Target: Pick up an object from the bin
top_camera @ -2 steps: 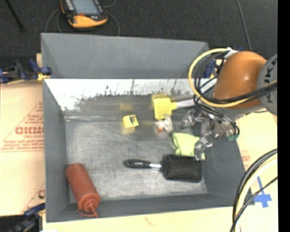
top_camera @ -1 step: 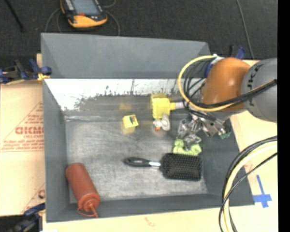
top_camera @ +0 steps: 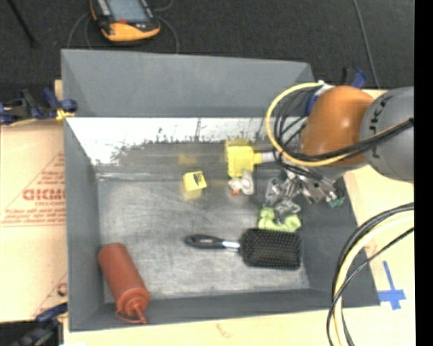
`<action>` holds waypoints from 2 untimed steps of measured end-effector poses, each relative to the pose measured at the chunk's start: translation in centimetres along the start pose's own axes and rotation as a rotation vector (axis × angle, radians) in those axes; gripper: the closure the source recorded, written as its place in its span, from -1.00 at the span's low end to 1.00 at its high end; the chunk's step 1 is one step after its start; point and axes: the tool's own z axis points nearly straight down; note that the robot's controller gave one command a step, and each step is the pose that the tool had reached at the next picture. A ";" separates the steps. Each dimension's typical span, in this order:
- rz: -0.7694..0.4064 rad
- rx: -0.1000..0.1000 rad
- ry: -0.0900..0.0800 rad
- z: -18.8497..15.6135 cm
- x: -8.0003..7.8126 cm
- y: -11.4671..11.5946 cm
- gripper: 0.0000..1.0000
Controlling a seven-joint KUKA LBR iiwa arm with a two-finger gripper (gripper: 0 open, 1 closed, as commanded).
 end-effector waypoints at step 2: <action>-0.034 -0.002 0.000 -17.0 0.2 -1.2 1.00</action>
Offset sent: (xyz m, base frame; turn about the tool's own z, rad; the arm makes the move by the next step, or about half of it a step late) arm -0.0003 -0.0094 0.1670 -0.0371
